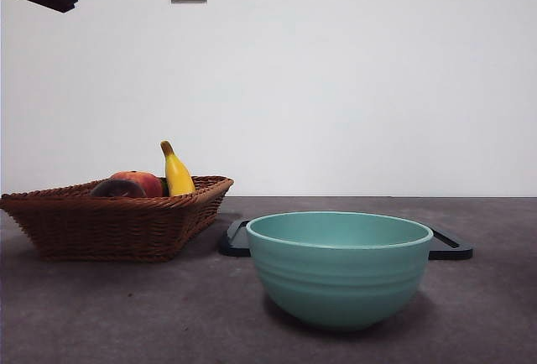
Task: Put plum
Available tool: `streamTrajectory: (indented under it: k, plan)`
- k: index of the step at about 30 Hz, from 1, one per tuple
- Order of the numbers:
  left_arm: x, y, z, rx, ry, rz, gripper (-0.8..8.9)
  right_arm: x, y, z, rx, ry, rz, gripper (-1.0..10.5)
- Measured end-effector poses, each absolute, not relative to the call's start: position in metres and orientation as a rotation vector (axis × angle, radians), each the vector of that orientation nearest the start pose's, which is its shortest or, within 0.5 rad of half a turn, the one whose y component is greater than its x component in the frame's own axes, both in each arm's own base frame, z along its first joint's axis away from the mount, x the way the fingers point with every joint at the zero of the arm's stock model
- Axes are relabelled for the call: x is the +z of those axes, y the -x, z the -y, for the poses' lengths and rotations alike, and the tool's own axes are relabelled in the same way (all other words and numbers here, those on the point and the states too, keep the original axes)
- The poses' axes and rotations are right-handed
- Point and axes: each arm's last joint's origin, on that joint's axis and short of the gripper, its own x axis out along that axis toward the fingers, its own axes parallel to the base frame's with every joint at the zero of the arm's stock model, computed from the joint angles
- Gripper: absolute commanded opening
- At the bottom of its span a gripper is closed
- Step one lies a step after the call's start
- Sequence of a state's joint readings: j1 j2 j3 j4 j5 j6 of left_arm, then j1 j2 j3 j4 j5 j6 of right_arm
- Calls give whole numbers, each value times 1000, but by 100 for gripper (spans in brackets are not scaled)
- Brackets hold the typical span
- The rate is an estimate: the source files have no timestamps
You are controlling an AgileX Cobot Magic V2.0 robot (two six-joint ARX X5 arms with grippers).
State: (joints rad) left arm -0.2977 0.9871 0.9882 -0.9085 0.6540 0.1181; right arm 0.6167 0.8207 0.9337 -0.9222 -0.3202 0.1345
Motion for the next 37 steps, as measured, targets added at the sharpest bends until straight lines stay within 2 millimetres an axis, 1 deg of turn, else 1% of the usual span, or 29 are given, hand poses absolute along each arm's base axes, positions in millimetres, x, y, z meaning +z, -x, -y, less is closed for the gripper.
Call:
streamTrajectory:
  k: [11,14,16,18,20,22,23,25,28,30,33,35,37]
  plan:
    - [313,-162,68,-936,65,-870,9,315,-111,-90,825,6,-886,7]
    - [318,-159,67,-937,52,-812,9,315,-111,-90,825,7,-886,7]
    - [326,-156,63,-930,35,-726,9,315,-111,-90,825,7,-886,7]
    - [339,-152,57,-892,3,-591,9,315,-111,-90,825,6,-886,7]
    - [357,-147,47,-801,-40,-398,9,315,-111,-90,825,6,-886,7]
    - [370,-138,38,-716,-76,-231,9,315,-111,-90,825,6,-886,7]
    - [376,-132,33,-664,-94,-145,9,315,-111,-90,825,6,-886,7]
    - [381,-119,25,-563,-120,-20,9,315,-111,-90,824,7,-886,7]
    - [374,-100,15,-398,-145,105,9,315,-111,-90,825,6,-886,7]
    - [362,-91,10,-286,-152,153,9,315,-111,-90,825,7,-886,7]
    - [335,-87,5,-150,-148,149,9,315,-111,-90,825,6,-886,7]
    - [314,-86,3,-96,-146,127,9,315,-111,-90,825,6,-886,7]
    - [295,-85,2,-78,-146,107,9,315,-111,-90,825,7,-886,7]
